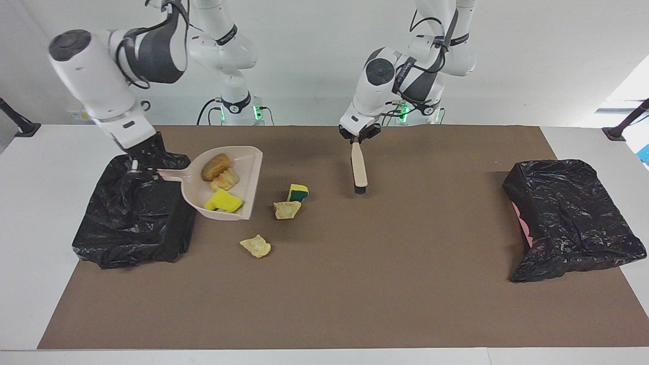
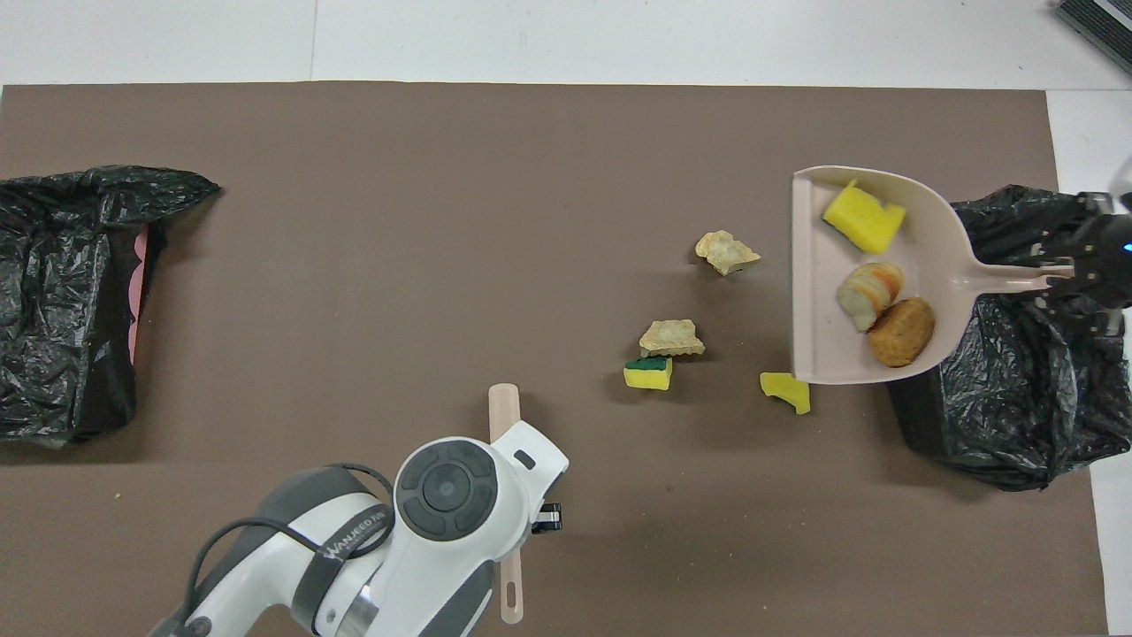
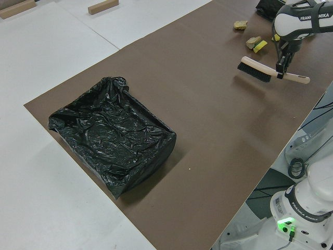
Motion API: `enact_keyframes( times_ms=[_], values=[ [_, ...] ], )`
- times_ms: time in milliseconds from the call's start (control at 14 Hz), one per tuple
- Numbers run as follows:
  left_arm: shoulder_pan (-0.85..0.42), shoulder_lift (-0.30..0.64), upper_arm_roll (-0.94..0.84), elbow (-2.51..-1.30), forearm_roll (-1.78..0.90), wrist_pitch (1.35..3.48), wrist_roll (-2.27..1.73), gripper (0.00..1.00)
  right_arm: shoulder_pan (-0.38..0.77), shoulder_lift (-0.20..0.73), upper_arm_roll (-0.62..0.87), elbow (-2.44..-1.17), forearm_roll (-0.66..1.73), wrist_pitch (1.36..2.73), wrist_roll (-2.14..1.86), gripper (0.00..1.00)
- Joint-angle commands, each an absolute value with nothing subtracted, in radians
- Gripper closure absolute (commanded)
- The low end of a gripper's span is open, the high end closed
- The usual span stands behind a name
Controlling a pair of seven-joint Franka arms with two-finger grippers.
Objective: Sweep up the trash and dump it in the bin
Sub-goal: 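Tip the dustpan contents into the black bag with the right gripper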
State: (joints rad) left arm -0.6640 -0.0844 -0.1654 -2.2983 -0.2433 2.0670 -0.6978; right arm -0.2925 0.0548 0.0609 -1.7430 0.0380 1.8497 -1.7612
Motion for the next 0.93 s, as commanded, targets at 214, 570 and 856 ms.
enact_keyframes(
  times_ms=[214,570,856],
  values=[
    [-0.736,-0.150,-0.147,-2.457,-0.222,2.224,-0.788,0.40,-0.451,0.038,0.071,-1.763,-0.207,1.937,-1.809,1.00],
    [-0.615,-0.107,-0.141,-2.338,-0.224,2.172,-0.773,0.00,-0.472,0.035,0.071,-1.769,-0.398,1.968,-1.787,1.00],
    [-0.482,-0.089,-0.137,-2.176,-0.224,1.998,-0.712,0.00,-0.460,-0.033,0.074,-1.892,-0.599,2.029,-1.601,1.00]
  ],
)
